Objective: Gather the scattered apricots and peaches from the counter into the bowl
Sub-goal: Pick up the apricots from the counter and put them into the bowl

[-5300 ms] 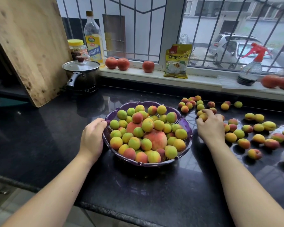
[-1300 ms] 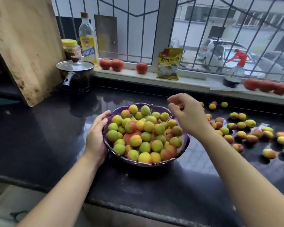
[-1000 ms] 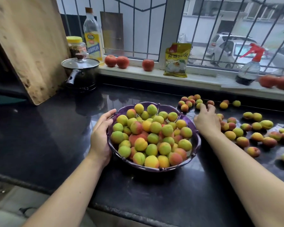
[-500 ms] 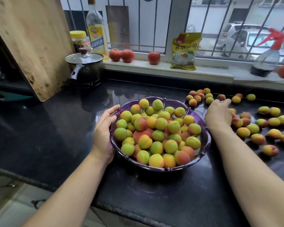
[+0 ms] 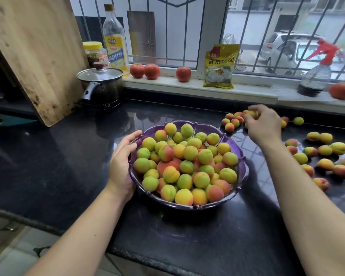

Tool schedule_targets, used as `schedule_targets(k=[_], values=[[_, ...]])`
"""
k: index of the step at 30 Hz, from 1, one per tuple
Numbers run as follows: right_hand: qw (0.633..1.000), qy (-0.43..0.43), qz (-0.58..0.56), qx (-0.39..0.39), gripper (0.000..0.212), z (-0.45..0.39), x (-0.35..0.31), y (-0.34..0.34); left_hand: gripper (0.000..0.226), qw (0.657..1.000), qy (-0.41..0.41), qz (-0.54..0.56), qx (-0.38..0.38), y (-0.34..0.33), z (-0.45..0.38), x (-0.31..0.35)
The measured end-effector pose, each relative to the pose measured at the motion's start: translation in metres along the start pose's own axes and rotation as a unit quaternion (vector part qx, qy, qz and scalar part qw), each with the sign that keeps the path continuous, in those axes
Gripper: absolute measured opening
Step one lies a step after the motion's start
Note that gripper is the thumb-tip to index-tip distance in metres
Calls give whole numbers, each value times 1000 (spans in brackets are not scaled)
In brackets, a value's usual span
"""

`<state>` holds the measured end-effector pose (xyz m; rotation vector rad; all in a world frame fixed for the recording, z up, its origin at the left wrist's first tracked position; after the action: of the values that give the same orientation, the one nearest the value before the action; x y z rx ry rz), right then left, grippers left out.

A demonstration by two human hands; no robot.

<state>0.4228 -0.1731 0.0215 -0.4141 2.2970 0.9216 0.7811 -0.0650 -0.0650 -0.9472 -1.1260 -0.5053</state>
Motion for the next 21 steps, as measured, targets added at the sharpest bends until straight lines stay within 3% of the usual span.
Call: schedule_targets(k=[2, 5, 9, 15, 21], values=[[992, -8, -97, -74, 31, -1, -36, 15, 36, 1000, -1, 0, 0, 0, 0, 1], [947, 34, -205, -245, 30, 27, -99, 30, 36, 1000, -3, -2, 2, 0, 1, 2], [874, 180, -184, -412, 28, 83, -155, 28, 36, 1000, 1, 4, 6, 1, 4, 3], [845, 346, -48, -405, 33, 126, -169, 2, 35, 1000, 4, 1, 10, 0, 2, 3], [825, 390, 16, -408, 32, 137, -163, -12, 35, 1000, 3, -8, 10, -1, 3, 4]])
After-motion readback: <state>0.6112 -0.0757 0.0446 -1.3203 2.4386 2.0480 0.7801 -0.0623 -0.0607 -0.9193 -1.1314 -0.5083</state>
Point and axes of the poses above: each hand's wrist, its own z-axis away from the middle knuckle, its own y-axis out of the back of the hand, x = y × z, the point moved 7 cm from there along -z, towards the middle knuckle, and after that the axes turned 13 degrees about x, right-handed, at the moved point
